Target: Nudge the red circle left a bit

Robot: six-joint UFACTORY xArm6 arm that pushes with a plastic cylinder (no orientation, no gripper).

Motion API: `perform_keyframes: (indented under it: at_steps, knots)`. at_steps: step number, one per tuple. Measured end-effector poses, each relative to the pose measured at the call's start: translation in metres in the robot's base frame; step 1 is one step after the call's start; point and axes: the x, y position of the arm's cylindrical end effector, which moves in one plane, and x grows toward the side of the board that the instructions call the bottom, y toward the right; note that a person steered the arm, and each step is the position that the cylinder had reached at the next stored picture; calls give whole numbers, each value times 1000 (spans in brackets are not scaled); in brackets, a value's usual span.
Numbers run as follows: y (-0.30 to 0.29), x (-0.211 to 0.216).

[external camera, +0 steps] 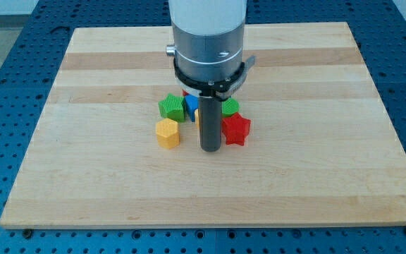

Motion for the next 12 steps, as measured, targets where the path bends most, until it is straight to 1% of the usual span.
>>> perform_keyframes:
  at_steps: [2,3,4,6,7,8,9,10,11,12]
  knots:
    - [0,-27]
    - [0,-32]
    - [0,-12]
    - [13,43]
    - [58,47]
    - [117,32]
    - [129,-14]
    - [129,-67]
    - [128,-110]
    - [98,-135]
